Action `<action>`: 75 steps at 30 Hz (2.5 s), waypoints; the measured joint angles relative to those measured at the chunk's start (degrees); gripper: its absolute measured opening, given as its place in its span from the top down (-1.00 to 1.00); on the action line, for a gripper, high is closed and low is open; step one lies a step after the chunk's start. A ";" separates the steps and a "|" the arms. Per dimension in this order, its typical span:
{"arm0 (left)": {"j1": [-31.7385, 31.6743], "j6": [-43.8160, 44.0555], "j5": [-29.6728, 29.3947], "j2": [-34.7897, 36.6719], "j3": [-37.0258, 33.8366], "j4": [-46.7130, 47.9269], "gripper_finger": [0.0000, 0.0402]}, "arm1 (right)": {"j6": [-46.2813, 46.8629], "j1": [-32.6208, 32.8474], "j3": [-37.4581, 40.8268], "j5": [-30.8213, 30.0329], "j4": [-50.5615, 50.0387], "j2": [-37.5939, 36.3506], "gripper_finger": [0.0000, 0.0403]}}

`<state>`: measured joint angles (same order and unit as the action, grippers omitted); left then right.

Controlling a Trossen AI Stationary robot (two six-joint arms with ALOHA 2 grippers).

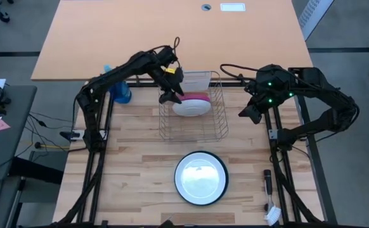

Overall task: Sort dishes
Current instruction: Put the white plate in the dish rack

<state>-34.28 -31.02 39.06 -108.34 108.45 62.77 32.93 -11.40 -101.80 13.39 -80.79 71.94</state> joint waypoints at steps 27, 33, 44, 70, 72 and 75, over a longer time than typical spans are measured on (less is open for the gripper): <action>13.86 50.38 -10.07 11.02 4.10 0.64 -0.23 | -2.63 -4.08 -0.02 -4.32 -5.89 0.00 0.76; 23.41 63.38 -21.66 11.43 4.10 -7.15 -0.23 | -12.95 -7.66 -0.02 -2.17 -9.45 -0.42 0.58; 37.77 91.52 -38.07 10.79 3.77 -8.98 -0.23 | -19.95 -5.96 -0.03 -1.48 -9.21 -1.47 0.44; 53.48 111.91 -58.19 7.16 0.76 20.47 -0.23 | 34.26 13.70 33.80 -4.95 3.67 -17.92 0.43; 53.74 109.92 -57.20 7.11 -1.26 19.20 -0.23 | 41.92 18.39 35.05 -7.83 7.54 -17.72 0.43; 54.11 105.40 -56.68 7.31 -4.86 13.53 -0.23 | 49.37 25.41 36.98 -13.12 14.51 -16.42 0.43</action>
<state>19.83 74.38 -17.61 -101.04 103.59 76.30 82.30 14.01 -64.82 0.27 -66.28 55.53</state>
